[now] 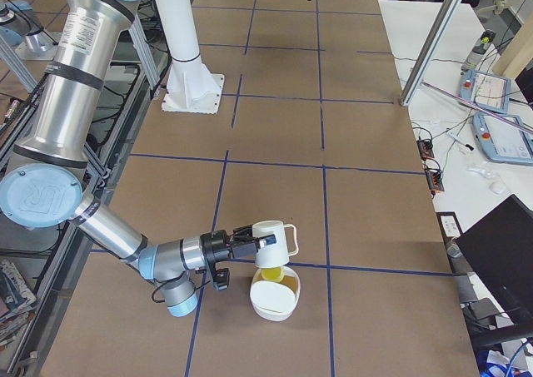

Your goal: Left arm hands cup to right arm to dump lemon

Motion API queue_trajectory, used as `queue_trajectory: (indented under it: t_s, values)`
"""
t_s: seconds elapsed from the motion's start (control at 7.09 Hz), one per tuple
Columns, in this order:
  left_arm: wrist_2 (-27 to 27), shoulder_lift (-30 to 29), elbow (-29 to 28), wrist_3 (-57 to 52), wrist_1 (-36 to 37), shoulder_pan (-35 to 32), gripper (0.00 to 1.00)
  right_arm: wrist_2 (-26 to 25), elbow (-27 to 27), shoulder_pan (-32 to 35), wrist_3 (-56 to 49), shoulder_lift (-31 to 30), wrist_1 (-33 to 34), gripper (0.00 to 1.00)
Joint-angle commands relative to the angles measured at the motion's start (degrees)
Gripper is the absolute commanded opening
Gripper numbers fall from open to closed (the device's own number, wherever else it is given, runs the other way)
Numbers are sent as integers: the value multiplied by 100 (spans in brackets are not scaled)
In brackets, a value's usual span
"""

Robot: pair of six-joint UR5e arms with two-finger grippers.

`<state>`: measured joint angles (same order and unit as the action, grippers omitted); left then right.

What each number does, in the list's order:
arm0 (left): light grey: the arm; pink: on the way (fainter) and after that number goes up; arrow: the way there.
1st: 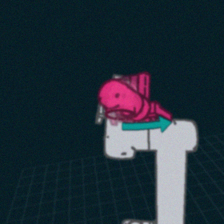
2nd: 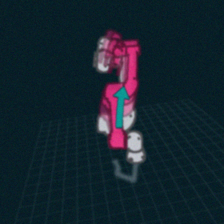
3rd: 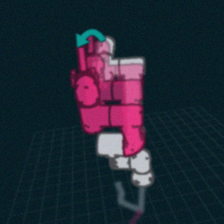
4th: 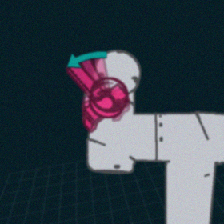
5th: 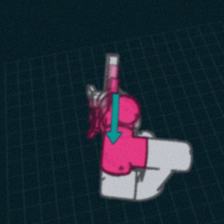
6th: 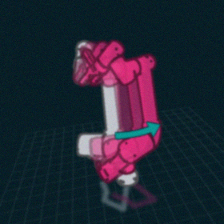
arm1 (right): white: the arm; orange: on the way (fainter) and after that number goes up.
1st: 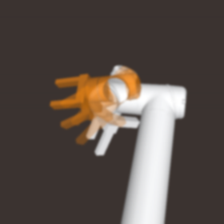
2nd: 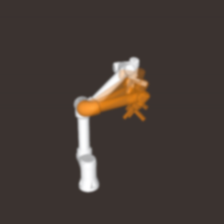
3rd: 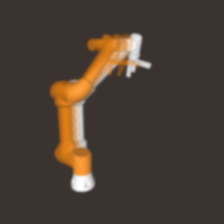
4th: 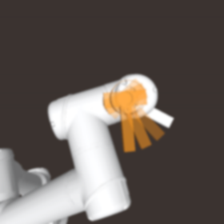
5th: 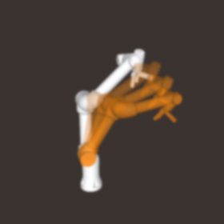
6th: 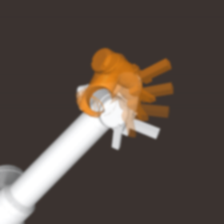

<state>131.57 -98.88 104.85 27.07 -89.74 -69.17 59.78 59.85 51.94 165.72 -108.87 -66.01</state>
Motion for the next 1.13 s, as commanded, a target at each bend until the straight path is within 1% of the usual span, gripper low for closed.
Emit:
queue_trajectory:
  t_s: [0.0,0.42,0.56,0.71,0.85,0.99]
  values:
    - [0,0,9,0,0,0,100,-2,0,0,-5,-3,0,5]
    - [0,-9,0,0,0,0,100,-2,0,0,-66,6,0,5]
    - [0,0,9,0,0,0,100,42,-9,0,-154,-3,0,10]
    - [0,0,9,0,0,0,100,147,-61,0,-737,-12,-9,18]
    - [0,0,9,0,0,0,100,452,-27,9,-1500,-20,-9,18]
    - [0,0,9,0,0,0,100,734,0,18,-1960,-21,26,18]
